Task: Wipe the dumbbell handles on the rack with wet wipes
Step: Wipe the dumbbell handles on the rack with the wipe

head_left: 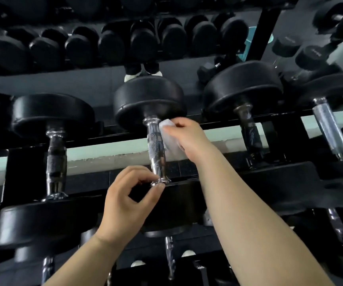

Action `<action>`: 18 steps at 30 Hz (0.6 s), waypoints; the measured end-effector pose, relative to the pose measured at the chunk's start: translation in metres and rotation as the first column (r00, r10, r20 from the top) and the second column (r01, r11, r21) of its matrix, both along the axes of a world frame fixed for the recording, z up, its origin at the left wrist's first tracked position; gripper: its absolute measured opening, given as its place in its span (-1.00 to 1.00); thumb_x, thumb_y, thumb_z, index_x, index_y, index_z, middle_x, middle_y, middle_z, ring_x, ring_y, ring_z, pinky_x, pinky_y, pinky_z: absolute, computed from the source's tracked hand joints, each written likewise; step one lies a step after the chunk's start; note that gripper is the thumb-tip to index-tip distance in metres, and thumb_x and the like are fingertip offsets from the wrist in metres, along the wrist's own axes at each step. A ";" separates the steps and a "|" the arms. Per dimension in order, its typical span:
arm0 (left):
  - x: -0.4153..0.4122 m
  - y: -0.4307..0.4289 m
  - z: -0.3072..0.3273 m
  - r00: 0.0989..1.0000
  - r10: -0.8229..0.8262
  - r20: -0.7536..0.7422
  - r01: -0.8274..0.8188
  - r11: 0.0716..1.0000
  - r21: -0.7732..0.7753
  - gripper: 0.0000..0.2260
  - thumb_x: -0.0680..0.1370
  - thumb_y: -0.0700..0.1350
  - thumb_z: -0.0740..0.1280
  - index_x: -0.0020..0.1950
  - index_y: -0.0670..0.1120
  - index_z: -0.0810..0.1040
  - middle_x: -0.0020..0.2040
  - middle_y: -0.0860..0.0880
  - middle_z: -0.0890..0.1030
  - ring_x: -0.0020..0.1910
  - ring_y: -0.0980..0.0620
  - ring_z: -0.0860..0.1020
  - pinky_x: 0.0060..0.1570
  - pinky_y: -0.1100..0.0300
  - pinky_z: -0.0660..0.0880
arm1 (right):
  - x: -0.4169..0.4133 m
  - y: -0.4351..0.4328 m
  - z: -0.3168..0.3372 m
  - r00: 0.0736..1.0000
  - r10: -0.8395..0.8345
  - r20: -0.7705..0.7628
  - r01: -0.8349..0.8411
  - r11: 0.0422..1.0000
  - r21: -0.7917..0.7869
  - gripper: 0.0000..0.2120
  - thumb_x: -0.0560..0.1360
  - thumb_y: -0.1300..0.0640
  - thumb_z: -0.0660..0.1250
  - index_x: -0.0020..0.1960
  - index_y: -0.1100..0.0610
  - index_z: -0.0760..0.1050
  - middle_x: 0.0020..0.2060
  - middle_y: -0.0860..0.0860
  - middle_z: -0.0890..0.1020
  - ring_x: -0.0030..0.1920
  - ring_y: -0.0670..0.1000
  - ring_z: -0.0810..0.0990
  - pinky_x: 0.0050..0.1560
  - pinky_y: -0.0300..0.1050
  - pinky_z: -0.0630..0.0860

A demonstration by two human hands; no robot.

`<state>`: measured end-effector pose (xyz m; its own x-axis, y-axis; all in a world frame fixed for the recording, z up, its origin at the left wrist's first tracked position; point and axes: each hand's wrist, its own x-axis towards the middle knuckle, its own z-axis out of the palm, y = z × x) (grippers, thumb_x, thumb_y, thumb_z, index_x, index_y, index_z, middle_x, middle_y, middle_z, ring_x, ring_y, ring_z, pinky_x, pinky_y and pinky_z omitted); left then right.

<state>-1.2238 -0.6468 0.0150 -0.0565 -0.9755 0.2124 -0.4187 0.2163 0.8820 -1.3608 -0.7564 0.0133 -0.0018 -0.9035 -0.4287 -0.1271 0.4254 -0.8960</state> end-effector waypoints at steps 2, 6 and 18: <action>0.000 0.000 0.000 1.000 -0.002 0.004 0.002 1.000 -0.008 -0.95 0.35 0.04 0.30 -0.22 0.17 0.48 -0.14 0.31 0.55 -0.11 0.31 0.51 -0.07 0.53 0.37 | 0.004 -0.002 -0.005 0.998 0.049 0.041 -0.048 0.998 -0.036 -0.80 0.45 0.22 0.32 -0.31 0.01 0.41 -0.61 -0.16 0.43 -0.63 -0.25 0.36 -0.55 -0.40 0.22; 0.001 0.001 -0.001 1.000 -0.004 -0.006 0.004 1.000 -0.015 -0.97 0.36 0.03 0.30 -0.22 0.15 0.49 -0.15 0.30 0.56 -0.13 0.31 0.51 -0.08 0.52 0.38 | -0.010 0.019 -0.010 0.944 0.327 0.038 -0.329 0.943 0.043 -0.81 0.46 0.25 0.31 -0.27 0.04 0.43 -0.39 -0.08 0.48 -0.42 -0.21 0.45 -0.48 -0.45 0.33; 0.003 -0.001 -0.004 1.000 -0.005 -0.003 0.005 1.000 -0.028 -0.95 0.36 0.04 0.30 -0.30 0.12 0.51 -0.19 0.31 0.56 -0.17 0.29 0.51 -0.12 0.52 0.38 | -0.006 0.009 -0.011 0.965 0.245 0.097 -0.249 0.968 0.023 -0.79 0.45 0.29 0.31 -0.29 0.09 0.39 -0.45 -0.04 0.52 -0.41 -0.09 0.48 -0.39 -0.25 0.39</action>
